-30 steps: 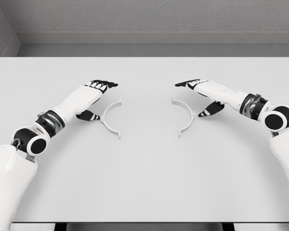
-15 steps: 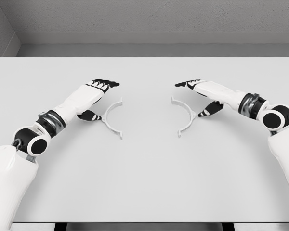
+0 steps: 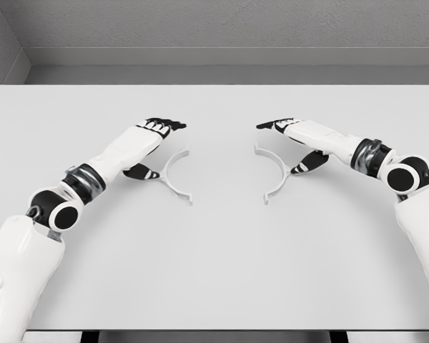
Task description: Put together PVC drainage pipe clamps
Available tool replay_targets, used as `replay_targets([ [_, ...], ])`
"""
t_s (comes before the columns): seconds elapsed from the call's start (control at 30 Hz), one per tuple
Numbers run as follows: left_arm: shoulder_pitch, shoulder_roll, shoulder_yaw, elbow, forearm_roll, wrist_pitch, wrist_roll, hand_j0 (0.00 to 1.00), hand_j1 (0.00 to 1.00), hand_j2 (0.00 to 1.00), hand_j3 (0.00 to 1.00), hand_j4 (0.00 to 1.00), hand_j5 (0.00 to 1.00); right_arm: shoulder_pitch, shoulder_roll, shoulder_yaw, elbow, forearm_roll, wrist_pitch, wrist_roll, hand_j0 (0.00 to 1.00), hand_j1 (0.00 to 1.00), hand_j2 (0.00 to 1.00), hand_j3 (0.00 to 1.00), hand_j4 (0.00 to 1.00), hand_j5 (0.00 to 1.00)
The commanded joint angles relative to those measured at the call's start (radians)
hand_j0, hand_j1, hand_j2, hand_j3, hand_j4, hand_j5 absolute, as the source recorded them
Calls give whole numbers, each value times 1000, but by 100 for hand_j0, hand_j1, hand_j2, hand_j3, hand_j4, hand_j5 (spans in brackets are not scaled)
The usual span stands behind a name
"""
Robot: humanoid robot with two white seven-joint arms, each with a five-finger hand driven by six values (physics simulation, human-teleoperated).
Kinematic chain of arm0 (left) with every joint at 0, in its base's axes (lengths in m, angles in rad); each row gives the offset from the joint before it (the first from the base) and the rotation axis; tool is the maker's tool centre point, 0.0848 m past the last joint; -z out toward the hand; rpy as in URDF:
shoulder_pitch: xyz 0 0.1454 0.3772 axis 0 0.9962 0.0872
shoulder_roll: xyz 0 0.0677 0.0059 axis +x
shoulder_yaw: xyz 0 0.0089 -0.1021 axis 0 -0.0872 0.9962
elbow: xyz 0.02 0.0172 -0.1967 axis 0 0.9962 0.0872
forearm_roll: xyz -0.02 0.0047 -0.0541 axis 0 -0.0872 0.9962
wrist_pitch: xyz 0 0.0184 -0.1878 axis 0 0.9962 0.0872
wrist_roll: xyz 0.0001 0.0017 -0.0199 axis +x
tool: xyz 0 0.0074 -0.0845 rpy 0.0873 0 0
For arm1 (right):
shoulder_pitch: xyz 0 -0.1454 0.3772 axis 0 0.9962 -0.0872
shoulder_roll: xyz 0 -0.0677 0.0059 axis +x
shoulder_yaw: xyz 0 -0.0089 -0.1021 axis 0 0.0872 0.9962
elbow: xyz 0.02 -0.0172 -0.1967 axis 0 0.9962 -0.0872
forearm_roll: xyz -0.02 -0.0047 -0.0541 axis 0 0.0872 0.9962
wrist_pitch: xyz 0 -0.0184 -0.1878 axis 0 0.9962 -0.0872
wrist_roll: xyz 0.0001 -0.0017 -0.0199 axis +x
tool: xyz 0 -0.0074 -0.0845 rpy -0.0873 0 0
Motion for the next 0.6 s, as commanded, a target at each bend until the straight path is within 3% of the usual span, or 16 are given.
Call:
replay_targets([
  [0.0,0,-1,0,0,6,1,1,100,100,100,100,100,100,0,1,1,-4,-7,2,0,100,100,100,100,100,100],
  [0.57,-21,-24,-22,11,1,2,1,100,100,100,100,100,100,2,15,15,-10,-13,2,0,100,100,100,100,100,100],
])
